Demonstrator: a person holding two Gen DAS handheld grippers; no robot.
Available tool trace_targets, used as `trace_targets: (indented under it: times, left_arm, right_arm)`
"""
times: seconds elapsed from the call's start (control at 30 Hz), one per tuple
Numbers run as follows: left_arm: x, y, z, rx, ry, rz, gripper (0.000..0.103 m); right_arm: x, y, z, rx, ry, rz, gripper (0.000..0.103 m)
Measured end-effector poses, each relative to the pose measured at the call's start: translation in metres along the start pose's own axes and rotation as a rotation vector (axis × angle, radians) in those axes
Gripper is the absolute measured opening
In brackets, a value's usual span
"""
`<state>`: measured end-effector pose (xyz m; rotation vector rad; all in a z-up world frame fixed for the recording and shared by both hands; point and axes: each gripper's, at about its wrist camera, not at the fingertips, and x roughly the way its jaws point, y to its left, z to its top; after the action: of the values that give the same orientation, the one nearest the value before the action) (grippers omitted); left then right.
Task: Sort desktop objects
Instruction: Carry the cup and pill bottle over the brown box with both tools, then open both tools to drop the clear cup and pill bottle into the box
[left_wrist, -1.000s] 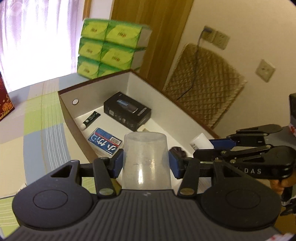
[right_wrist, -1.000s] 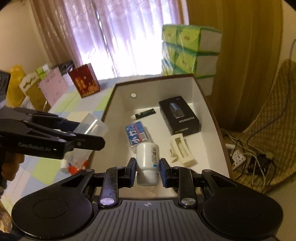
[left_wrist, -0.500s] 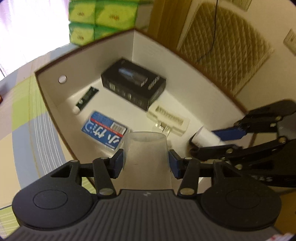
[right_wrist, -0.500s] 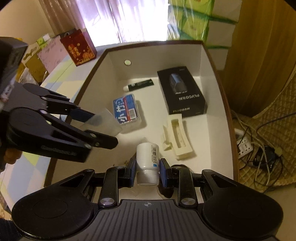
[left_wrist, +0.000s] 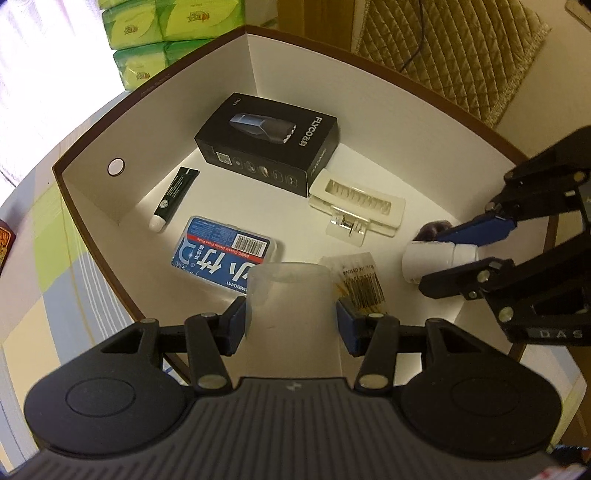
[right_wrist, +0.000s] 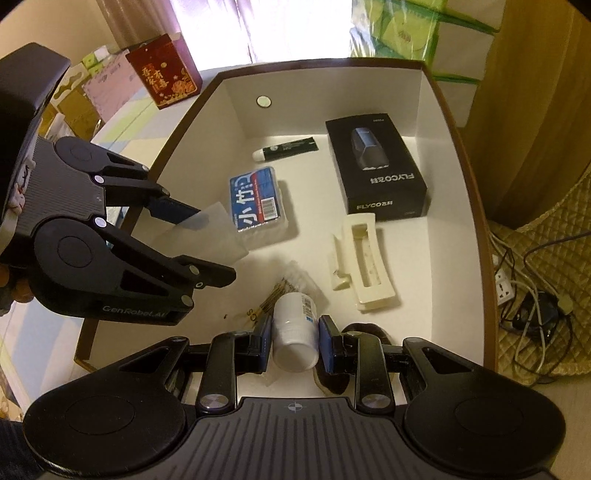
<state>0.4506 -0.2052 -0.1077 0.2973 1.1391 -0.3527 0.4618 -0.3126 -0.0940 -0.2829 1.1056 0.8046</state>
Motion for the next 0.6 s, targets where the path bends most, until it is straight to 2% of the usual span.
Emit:
trace_targets:
  times: [0.17, 0.27, 0.53, 0.57, 0.6]
  left_arm:
    - [-0.0006, 0.0006, -0.0002, 0.012, 0.005, -0.003, 0.048]
    - [-0.0012, -0.0004, -0.0006, 0.015, 0.002, -0.003, 0.059]
    - [-0.0049, -0.0014, -0.0022, 0.017, -0.007, 0.003, 0.06]
    - [-0.0056, -0.0011, -0.0025, 0.016, -0.008, 0.003, 0.06]
    - [-0.0064, -0.0008, -0.0029, 0.015, -0.011, 0.003, 0.06]
  right_arm:
    - [0.0029, 0.0014, -0.0014, -0.005, 0.012, 0.006, 0.024]
    - [0.0039, 0.0026, -0.0021, -0.008, 0.016, 0.003, 0.024]
    - [0.0062, 0.004, -0.0045, -0.027, 0.013, -0.022, 0.025]
    - [0.0062, 0.0049, -0.0049, -0.038, 0.012, -0.014, 0.026]
    - [0.0064, 0.0055, -0.0054, -0.042, 0.011, -0.011, 0.035]
